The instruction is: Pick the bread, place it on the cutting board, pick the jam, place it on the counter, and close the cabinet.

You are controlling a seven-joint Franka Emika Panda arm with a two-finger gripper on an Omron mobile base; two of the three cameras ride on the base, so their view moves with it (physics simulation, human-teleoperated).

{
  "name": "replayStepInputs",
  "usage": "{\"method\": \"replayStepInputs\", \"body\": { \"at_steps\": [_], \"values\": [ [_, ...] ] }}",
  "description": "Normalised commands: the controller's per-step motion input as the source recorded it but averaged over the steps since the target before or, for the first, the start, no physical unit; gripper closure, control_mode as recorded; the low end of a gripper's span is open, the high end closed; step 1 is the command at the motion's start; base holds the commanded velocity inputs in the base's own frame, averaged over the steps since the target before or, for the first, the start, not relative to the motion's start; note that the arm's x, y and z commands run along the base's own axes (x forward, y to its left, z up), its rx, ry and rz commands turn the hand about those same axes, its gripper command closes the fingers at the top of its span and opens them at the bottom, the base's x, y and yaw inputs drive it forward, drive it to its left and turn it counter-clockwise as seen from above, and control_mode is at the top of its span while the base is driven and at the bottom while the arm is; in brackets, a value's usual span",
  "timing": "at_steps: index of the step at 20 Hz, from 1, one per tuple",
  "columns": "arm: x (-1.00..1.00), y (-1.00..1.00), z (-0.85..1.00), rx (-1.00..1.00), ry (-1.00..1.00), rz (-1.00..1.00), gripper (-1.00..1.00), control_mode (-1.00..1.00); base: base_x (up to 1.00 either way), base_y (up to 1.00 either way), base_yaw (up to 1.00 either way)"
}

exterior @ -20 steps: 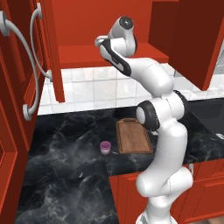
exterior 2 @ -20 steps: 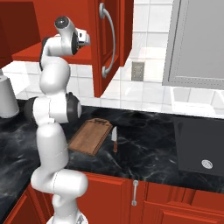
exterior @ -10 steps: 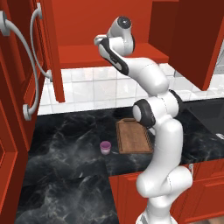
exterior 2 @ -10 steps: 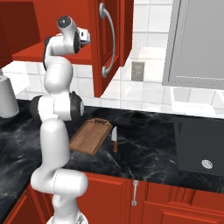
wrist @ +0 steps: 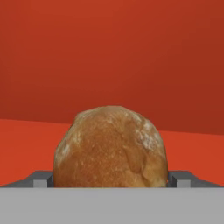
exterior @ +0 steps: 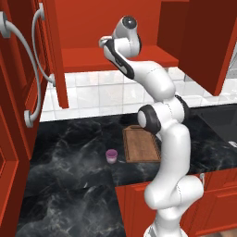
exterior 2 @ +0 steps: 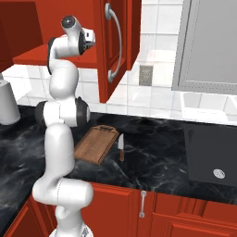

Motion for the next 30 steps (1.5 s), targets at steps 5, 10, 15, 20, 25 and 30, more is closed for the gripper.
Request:
{"method": "replayStepInputs", "body": {
  "at_steps": [5,10,15,20,25,30],
  "values": [
    [-0.01,0.00,0.00,0.00,0.00,0.00,1.00,-1.00,0.00,0.00,0.00],
    [-0.35,0.00,0.00,0.00,0.00,0.00,1.00,-1.00,0.00,0.00,0.00],
    [-0.53,-0.02,0.00,0.00,0.00,0.00,1.00,-1.00,0.00,0.00,0.00],
    [-0.60,-0.07,0.00,0.00,-0.03,0.00,1.00,-1.00,0.00,0.00,0.00],
    [-0.59,-0.16,0.00,0.00,-0.06,0.00,1.00,-1.00,0.00,0.00,0.00],
    [-0.55,-0.23,-0.02,0.00,-0.08,0.00,1.00,-1.00,0.00,0.00,0.00]
  ]
}}
